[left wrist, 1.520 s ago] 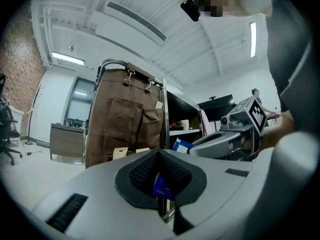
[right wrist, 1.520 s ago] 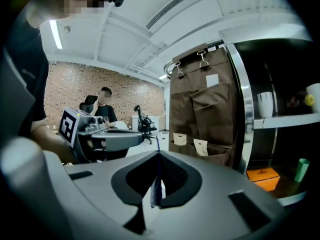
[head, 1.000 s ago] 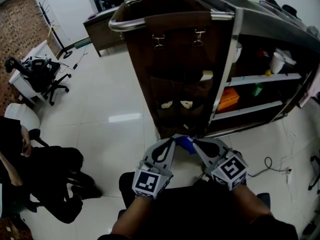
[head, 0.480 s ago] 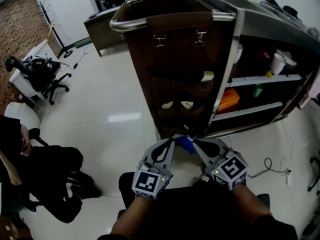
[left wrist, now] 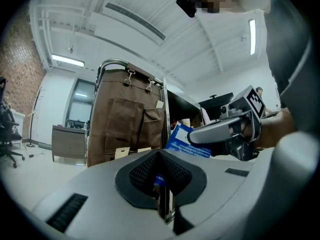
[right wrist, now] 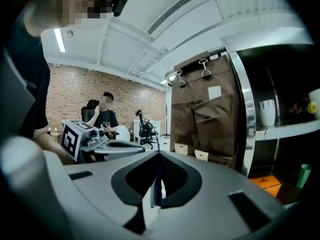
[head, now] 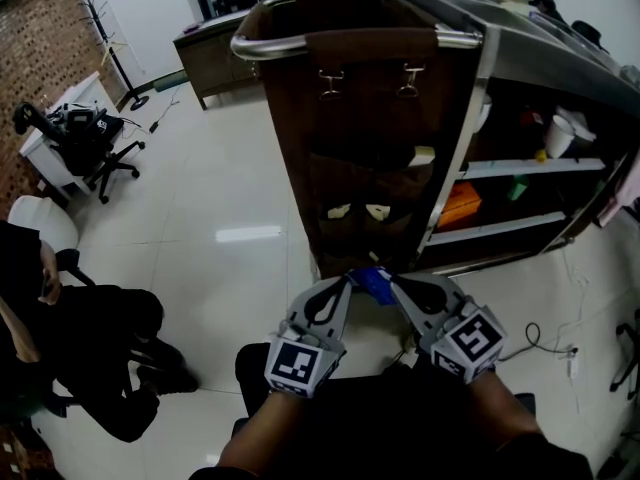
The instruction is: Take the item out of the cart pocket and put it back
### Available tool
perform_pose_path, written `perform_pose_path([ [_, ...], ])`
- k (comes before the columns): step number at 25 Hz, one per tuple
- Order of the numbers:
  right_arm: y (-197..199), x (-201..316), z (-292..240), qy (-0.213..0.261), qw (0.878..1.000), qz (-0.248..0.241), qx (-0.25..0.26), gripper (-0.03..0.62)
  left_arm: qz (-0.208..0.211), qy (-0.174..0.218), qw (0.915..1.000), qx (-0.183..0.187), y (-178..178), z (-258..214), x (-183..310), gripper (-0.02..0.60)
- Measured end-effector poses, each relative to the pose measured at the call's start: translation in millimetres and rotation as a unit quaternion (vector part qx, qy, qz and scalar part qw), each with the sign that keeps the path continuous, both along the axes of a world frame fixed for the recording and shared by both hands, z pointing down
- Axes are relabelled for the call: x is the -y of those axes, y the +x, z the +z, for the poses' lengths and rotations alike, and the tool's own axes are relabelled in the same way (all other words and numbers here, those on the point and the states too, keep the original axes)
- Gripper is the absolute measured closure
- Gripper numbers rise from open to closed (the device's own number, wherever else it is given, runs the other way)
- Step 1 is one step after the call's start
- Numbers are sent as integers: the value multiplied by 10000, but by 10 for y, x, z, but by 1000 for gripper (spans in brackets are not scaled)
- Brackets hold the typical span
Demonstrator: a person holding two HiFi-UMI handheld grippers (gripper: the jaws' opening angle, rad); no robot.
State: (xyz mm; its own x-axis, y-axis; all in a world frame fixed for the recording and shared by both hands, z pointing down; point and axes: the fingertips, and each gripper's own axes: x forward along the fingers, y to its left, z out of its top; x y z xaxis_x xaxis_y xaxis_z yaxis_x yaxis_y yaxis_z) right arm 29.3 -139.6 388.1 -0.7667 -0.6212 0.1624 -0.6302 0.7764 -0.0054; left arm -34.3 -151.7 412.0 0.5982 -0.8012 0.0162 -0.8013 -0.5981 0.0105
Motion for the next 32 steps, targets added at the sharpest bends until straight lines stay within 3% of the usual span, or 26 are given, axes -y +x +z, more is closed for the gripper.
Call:
perform_pose_path([
  [5,29,82,-310,257,9997,-32,20,574,-25,-9,10000,-5,-5,5,8,581],
  [19,20,292,-1646,1549,9875,-6,310,574,-80,27,10000,-1,-59,-8,26,581],
  [32,-95,507,-2334,2245,9740,119,287,574,-45,30,10000,-25,-29,-19,15,581],
])
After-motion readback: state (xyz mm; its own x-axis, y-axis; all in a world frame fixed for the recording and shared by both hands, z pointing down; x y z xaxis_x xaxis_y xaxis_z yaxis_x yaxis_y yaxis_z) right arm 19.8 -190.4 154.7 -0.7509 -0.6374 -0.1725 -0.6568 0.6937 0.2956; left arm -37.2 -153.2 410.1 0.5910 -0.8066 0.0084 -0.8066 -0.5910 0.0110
